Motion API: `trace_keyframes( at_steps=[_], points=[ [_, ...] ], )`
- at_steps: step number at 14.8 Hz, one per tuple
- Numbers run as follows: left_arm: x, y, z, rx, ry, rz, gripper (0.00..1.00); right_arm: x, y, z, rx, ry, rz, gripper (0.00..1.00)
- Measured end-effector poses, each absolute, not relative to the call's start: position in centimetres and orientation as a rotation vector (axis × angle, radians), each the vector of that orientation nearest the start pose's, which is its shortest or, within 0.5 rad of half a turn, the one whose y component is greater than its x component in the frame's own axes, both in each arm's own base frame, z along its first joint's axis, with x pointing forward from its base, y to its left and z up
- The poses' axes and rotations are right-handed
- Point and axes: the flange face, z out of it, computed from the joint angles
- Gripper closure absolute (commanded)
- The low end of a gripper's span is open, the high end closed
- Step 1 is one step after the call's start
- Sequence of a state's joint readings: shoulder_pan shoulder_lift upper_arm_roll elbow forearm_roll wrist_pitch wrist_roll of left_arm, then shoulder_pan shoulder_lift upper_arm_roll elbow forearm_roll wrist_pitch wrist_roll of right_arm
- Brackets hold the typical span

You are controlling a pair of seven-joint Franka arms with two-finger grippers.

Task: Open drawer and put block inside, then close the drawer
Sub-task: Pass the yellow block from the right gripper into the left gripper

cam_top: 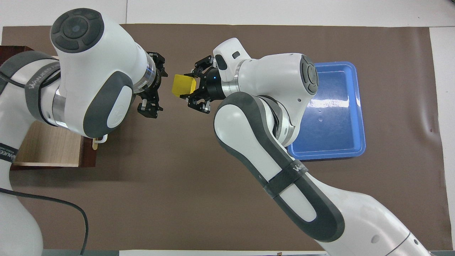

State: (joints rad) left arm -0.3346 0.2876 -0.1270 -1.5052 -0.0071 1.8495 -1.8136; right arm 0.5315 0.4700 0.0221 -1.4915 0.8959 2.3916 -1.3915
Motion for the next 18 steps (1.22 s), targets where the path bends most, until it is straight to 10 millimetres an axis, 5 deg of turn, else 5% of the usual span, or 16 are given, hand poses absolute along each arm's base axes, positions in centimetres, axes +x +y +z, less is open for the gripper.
trace_keyframes(
  at_steps=[9, 15, 18],
  points=[
    [59.6, -29.8, 51.1, -2.505, -2.083, 0.001, 0.01, 61.2, 39.7, 45.0, -1.91, -1.574, -0.857, 1.0],
    [59.5, -30.9, 50.7, -2.515, -2.064, 0.009, 0.2, 61.2, 39.7, 45.0, -1.911, -1.573, -0.858, 1.0],
    [59.3, -31.1, 50.6, -2.512, -2.055, 0.015, 0.41, 61.2, 39.6, 45.0, -1.911, -1.573, -0.858, 1.0]
  ],
)
